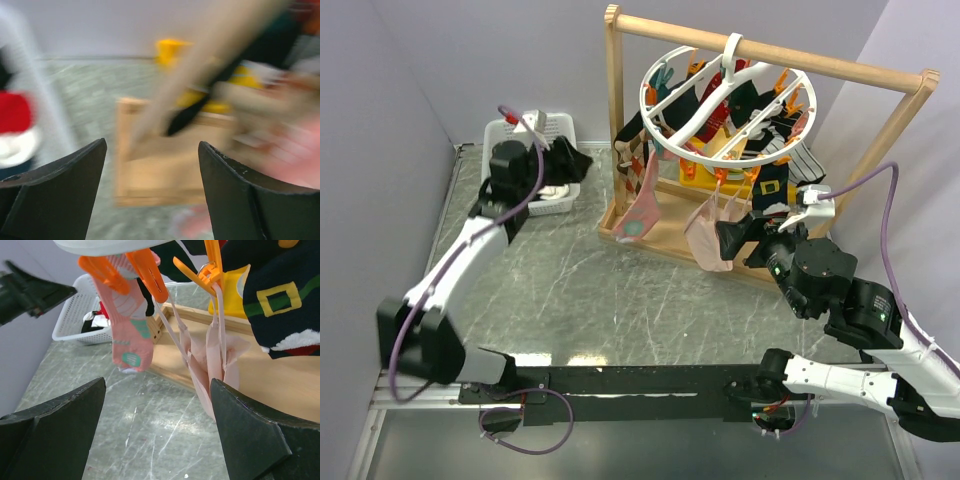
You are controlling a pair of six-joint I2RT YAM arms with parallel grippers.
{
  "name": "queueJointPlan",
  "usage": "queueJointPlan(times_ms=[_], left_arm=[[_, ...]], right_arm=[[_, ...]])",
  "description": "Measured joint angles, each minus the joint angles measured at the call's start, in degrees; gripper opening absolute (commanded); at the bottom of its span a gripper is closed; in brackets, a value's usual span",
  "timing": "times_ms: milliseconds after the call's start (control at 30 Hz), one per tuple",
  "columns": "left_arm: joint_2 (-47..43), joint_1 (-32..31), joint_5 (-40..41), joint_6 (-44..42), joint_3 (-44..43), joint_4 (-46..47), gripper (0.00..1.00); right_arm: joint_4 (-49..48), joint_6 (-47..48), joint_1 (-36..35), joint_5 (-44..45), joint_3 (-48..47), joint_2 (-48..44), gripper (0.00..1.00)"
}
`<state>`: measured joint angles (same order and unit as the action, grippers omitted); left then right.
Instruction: Remove the socks clipped to the hanger
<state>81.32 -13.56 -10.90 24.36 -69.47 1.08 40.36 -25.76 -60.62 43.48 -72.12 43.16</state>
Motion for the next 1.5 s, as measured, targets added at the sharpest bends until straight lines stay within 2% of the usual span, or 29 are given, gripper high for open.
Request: queueJointPlan(times_ms=[167, 300, 600, 800, 1000, 1067, 1167, 1200, 1300, 1400, 1500], left_arm=[[-11.80, -6.19, -7.50, 0.39, 8.68, 8.90, 0.78], [-14.78, -8.41, -13.31, 0.13, 12.13, 14.80, 0.75], [-9.25, -13.38, -21.88, -1.73, 11.85, 20.85, 0.73], [-4.31, -18.56, -21.64, -4.76, 8.13, 20.33, 0.70], [-0.70, -20.39, -18.27, -7.26, 3.63, 20.39, 0.66], [0.68, -20.76, -15.98, -8.24, 2.32, 20.33, 0.60], [2.12, -21.14, -13.55, -9.33, 1.33, 20.13, 0.37], [2.58, -21.18, -13.16, -9.46, 1.01, 20.04, 0.25], [4.20, -21.40, -12.70, -9.97, -0.70, 19.71, 0.09], [5.09, -21.57, -12.17, -10.10, -1.66, 19.19, 0.09], [5.09, -21.68, -11.28, -10.12, -1.66, 19.21, 0.01]], right_arm=[[-0.02, 0.72, 0.02, -0.02, -0.70, -0.09, 0.92], [-0.07, 1.18, 0.02, -0.07, -0.83, -0.76, 0.92], [-0.11, 1.42, 0.02, -0.26, -0.85, -1.20, 0.92], [-0.09, 1.40, 0.02, -0.28, -0.85, -1.75, 0.91], [-0.04, 1.40, 0.02, -0.26, -1.01, -2.71, 0.91], [-0.02, 1.40, 0.02, -0.26, -1.03, -2.97, 0.91], [0.00, 1.38, 0.02, -0.22, -1.03, -3.28, 0.90], [0.00, 1.40, 0.02, -0.22, -1.03, -3.34, 0.90], [0.00, 1.40, 0.02, -0.15, -1.03, -3.41, 0.90], [0.00, 1.40, 0.02, -0.13, -1.03, -3.41, 0.90], [0.00, 1.44, 0.02, -0.11, -1.07, -3.41, 0.90]])
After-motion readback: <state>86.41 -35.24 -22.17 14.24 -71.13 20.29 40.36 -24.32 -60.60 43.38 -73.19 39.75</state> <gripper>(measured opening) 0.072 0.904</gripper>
